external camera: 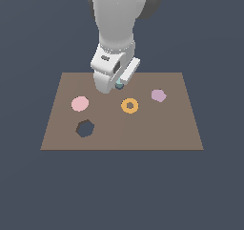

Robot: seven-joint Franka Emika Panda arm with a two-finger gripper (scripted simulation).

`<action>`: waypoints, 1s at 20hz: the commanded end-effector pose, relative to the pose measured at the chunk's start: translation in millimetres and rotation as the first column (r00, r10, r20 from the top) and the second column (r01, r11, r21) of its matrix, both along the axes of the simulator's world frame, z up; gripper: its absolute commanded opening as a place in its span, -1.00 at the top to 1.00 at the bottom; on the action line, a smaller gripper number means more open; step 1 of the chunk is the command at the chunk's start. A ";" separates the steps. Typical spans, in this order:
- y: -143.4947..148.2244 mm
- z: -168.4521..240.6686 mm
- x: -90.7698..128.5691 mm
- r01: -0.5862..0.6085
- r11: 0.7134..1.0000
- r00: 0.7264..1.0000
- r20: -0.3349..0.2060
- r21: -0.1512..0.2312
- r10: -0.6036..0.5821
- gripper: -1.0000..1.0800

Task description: Insert a designated object into the corresponding slot on a board.

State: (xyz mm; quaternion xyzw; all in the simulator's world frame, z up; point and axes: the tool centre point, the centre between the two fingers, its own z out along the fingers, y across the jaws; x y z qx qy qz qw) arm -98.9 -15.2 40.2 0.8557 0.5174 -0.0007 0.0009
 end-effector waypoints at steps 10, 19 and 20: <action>0.7 -9.9 0.5 0.003 1.000 1.000 0.000 0.000 -0.003 1.00; 0.7 -9.9 0.5 0.003 1.000 1.000 0.000 0.000 -0.003 -0.92; 0.7 -9.9 0.5 0.003 1.000 1.000 0.000 0.000 -0.003 -0.92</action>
